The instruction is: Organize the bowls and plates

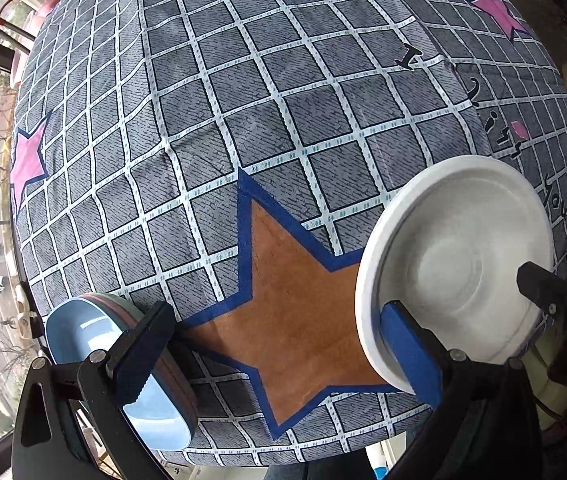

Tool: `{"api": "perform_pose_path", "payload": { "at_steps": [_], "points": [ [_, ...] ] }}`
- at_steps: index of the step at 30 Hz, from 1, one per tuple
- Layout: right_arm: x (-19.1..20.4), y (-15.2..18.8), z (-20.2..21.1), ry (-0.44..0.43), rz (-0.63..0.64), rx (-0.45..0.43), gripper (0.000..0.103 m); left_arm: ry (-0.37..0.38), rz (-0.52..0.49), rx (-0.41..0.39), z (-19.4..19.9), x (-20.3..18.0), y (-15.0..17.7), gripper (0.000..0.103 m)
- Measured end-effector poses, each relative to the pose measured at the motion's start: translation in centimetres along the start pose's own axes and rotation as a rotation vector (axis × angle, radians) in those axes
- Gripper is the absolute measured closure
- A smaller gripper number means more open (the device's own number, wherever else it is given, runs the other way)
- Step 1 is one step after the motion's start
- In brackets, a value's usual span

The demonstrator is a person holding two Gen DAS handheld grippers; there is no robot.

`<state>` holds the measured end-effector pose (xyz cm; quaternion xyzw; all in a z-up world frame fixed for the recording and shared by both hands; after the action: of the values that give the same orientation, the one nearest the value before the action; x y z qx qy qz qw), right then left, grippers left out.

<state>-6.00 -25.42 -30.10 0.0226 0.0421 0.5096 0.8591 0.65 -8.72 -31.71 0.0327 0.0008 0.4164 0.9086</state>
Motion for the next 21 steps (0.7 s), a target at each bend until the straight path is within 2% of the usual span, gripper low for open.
{"api": "perform_pose_path", "payload": {
  "at_steps": [4, 11, 15, 18, 21],
  "points": [
    [-0.3, 0.6, -1.7, 0.0, -0.001, 0.054, 0.001, 0.007, 0.007, 0.008, -0.7, -0.6, -0.5, 0.0],
    [-0.1, 1.2, -4.5, -0.002, 0.023, 0.091, 0.001, 0.02, 0.017, 0.048, -2.5, -1.5, -1.5, 0.0],
    [-0.2, 1.5, -5.9, -0.029, 0.006, 0.112, 0.001, 0.082, 0.055, 0.045, -3.2, -2.0, -1.7, 0.0],
    [-0.4, 2.3, -7.7, -0.077, -0.026, 0.166, 0.001, 0.135, 0.084, 0.034, -3.8, -2.6, -1.8, 0.0],
    [-1.0, 2.8, -8.3, -0.101, -0.039, 0.189, 0.0, 0.14, 0.095, 0.025, -4.2, -2.6, -1.7, 0.0]
  ]
}}
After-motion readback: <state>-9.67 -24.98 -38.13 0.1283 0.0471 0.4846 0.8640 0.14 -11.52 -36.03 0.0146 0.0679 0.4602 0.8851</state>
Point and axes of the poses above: each gripper's, at about its wrist camera, not at the fingertips, and z roughly against the way its jaws point, x to its left, y to its underside, the point moved 9 cm from there along -z, roughly the way its jaws point, and after that the axes turned 14 degrees about -z, right-handed, at the moved point
